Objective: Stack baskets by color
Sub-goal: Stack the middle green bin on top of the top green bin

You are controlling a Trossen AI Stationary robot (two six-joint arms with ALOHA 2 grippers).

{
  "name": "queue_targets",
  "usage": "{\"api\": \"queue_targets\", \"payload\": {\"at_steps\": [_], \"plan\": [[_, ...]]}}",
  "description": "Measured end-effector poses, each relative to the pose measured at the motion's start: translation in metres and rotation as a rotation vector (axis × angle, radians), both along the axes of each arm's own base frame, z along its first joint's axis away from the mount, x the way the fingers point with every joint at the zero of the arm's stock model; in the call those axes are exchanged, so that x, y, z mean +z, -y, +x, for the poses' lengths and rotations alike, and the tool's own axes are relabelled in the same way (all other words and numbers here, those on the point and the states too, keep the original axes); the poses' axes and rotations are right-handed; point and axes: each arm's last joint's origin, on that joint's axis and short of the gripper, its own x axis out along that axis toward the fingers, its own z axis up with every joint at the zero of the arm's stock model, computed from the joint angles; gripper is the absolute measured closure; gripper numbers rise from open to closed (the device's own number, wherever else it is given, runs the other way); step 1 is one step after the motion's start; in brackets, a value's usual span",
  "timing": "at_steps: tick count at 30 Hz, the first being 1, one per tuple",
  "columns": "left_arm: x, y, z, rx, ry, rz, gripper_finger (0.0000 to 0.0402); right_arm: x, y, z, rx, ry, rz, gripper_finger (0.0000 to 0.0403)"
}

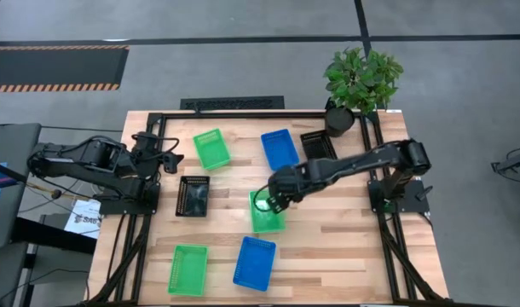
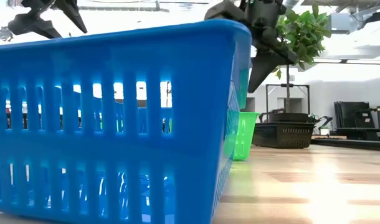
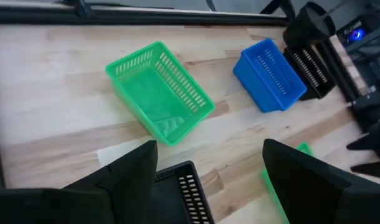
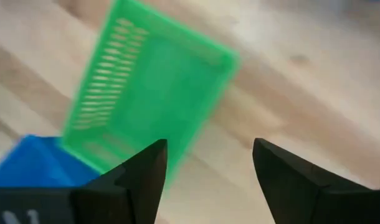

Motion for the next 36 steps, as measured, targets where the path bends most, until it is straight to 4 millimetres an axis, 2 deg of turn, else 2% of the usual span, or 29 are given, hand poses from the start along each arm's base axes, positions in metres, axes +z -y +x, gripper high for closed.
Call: {"api": "queue_targets", "payload": {"at_steps": [3, 10, 13, 15, 20, 22, 26, 32, 36], "plan": [[0.000, 0.000, 0.000, -0.024, -0.018, 0.024, 0.0123, -0.016, -0.008, 0.012, -0.040, 0.007, 0.016, 0.0144], [0.000, 0.000, -0.001, -0.048, -0.036, 0.048, 0.0123, -0.065, -0.023, 0.026, -0.053, -0.120, 0.015, 0.0146], [0.000, 0.000, -0.001, -0.054, -0.038, 0.052, 0.0123, -0.076, -0.028, 0.026, -0.060, -0.161, 0.019, 0.0166], [0.000, 0.000, -0.001, -0.063, -0.043, 0.056, 0.0123, -0.077, -0.030, 0.026, -0.063, -0.167, 0.033, 0.0201], [0.000, 0.000, -0.001, -0.064, -0.045, 0.057, 0.0123, -0.078, -0.027, 0.028, -0.044, -0.163, 0.054, 0.0350], [0.000, 0.000, -0.001, -0.068, -0.048, 0.060, 0.0123, -0.077, -0.025, 0.031, -0.014, -0.140, 0.056, 0.0386], [0.000, 0.000, -0.001, -0.081, -0.057, 0.069, 0.0123, -0.061, -0.011, 0.037, 0.009, -0.091, 0.047, 0.0390], [0.001, 0.000, -0.003, -0.086, -0.053, 0.071, 0.0123, 0.005, 0.020, 0.058, 0.079, 0.119, 0.009, 0.0391], [0.002, -0.001, -0.007, -0.084, -0.031, 0.067, 0.0123, 0.043, 0.052, 0.075, 0.107, 0.280, -0.092, 0.0396]]}}
